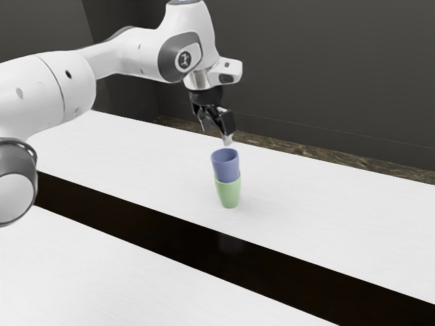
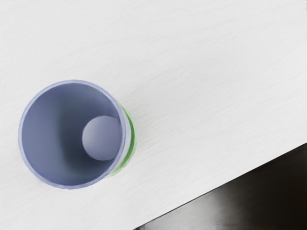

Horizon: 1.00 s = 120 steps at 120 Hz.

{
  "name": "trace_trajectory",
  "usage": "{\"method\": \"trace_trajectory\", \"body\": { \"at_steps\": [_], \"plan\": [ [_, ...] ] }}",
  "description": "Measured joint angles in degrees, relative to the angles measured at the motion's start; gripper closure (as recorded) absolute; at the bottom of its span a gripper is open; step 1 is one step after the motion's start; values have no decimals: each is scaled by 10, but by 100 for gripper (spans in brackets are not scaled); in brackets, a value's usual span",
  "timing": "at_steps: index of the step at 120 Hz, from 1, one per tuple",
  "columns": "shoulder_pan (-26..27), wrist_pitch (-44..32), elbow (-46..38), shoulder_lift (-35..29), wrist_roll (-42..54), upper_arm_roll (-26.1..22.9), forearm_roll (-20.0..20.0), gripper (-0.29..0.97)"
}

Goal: Place the left cup onto the right cup

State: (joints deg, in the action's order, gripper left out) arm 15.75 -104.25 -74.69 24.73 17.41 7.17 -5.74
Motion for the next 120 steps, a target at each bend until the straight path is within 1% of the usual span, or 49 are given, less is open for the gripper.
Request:
{"method": "trace_trajectory", "body": {
  "at_steps": [30, 57, 120],
  "plan": [
    [-5, 22, -41, -50, -1, 3, 3, 0],
    [-6, 33, -79, -97, -6, 26, 5, 0],
    [-21, 65, -88, -154, -25, 31, 16, 0]
  ]
}}
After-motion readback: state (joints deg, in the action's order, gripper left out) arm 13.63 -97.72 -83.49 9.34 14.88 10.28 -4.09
